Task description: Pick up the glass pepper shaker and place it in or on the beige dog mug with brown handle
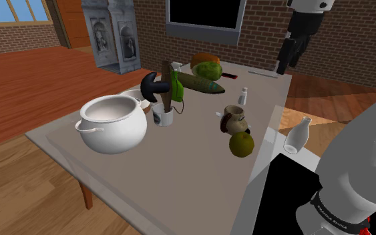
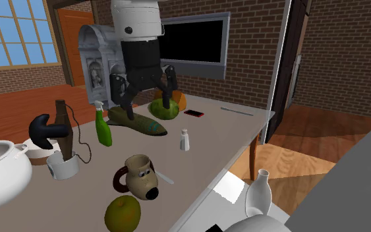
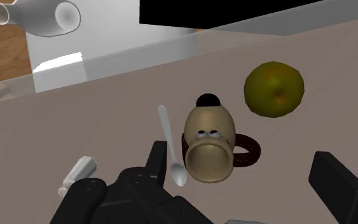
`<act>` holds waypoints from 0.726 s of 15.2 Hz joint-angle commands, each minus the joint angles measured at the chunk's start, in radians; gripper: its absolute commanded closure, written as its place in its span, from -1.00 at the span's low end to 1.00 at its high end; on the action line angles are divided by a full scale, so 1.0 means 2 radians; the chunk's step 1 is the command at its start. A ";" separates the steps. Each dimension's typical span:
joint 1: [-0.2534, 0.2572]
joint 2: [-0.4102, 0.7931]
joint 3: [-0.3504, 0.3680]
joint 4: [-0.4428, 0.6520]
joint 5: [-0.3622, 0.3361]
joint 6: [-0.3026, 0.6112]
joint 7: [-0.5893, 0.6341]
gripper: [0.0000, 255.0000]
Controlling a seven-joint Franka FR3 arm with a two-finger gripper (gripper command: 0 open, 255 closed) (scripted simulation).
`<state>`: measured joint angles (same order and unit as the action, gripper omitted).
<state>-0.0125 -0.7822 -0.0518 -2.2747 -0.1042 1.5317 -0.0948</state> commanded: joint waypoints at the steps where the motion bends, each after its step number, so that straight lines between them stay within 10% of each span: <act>1: 0.000 0.000 0.000 0.000 0.000 0.000 0.000 -1.00; 11: -0.008 0.129 -0.080 0.013 -0.039 0.115 -0.092 -1.00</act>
<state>-0.0290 -0.5515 -0.1980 -2.2511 -0.1770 1.7360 -0.2629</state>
